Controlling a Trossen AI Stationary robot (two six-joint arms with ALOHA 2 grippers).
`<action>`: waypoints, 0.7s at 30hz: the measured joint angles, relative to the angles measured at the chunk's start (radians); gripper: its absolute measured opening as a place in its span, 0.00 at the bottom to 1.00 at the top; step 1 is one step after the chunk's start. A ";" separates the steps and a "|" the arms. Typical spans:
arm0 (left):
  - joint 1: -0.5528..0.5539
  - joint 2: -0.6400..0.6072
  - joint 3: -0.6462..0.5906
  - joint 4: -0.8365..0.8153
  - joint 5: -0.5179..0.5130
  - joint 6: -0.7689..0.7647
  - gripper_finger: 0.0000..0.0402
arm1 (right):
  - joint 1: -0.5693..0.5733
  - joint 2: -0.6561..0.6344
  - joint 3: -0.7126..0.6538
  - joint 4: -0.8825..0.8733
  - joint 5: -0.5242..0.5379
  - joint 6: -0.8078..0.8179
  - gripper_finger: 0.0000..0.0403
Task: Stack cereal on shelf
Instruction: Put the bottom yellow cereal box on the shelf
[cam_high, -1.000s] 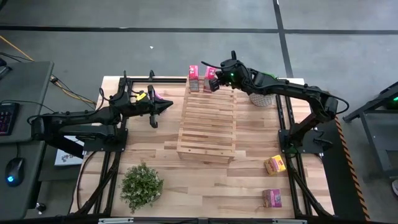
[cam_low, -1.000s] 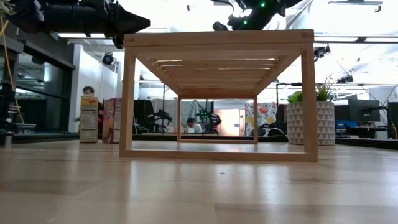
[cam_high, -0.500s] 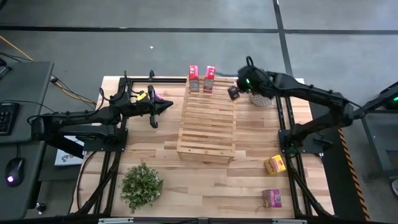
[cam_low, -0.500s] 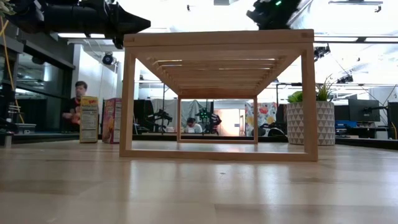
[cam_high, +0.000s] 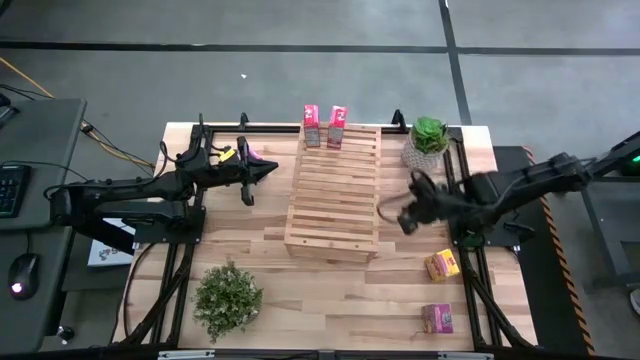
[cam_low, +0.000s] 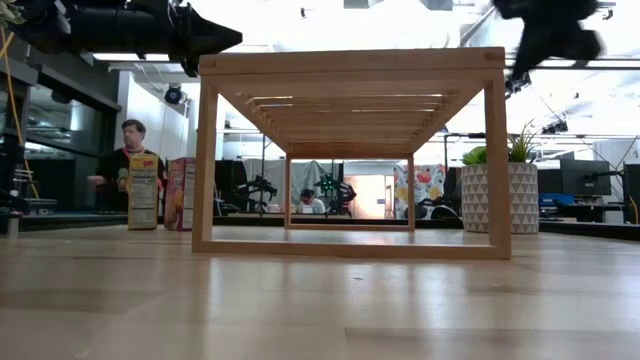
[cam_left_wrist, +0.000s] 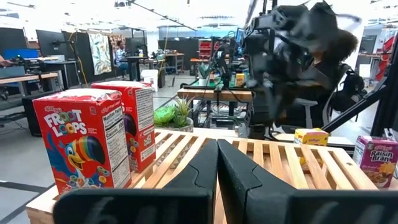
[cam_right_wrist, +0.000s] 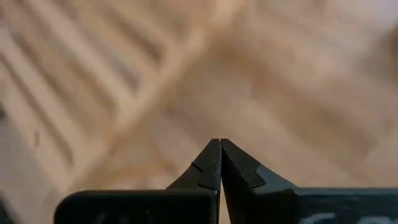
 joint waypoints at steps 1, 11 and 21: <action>0.000 0.000 0.000 0.001 0.000 -0.004 0.01 | 0.033 0.000 -0.007 -0.021 -0.026 0.056 0.00; 0.001 0.000 0.000 0.001 0.000 0.000 0.01 | 0.148 0.016 -0.011 -0.223 -0.272 0.421 0.00; 0.002 0.000 0.000 0.002 -0.023 0.022 0.01 | 0.148 0.016 -0.010 -0.326 -0.393 0.554 0.08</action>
